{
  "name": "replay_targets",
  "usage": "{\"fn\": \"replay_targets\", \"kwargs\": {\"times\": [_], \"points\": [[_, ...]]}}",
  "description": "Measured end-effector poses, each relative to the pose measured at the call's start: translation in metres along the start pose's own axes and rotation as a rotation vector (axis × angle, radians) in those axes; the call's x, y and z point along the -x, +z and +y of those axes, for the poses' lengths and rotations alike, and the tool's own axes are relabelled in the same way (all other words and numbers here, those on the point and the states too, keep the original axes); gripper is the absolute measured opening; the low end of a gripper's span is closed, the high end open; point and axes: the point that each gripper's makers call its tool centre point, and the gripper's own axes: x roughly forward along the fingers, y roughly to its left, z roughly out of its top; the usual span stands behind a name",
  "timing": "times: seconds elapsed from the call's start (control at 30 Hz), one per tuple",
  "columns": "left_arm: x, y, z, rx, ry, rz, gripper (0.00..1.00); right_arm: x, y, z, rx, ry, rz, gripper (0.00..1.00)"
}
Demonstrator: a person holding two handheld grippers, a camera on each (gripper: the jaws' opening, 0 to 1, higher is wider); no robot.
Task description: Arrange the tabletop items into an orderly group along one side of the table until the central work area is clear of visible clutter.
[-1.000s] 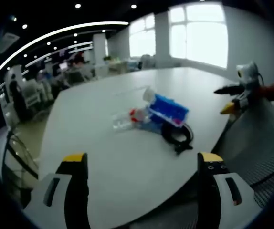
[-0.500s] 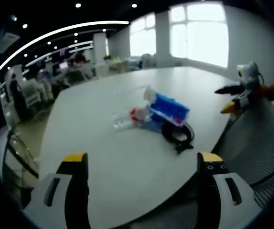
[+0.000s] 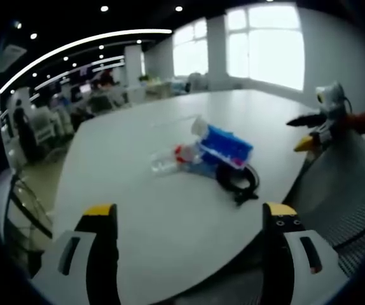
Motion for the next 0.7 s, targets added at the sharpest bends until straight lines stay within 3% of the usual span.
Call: {"fn": "replay_targets", "kwargs": {"times": [0.7], "points": [[-0.0011,-0.0029,-0.0036,-0.013,-0.018,0.019,0.91,0.0002,-0.0001,0.0008,-0.006,0.008,0.004,0.92]]}}
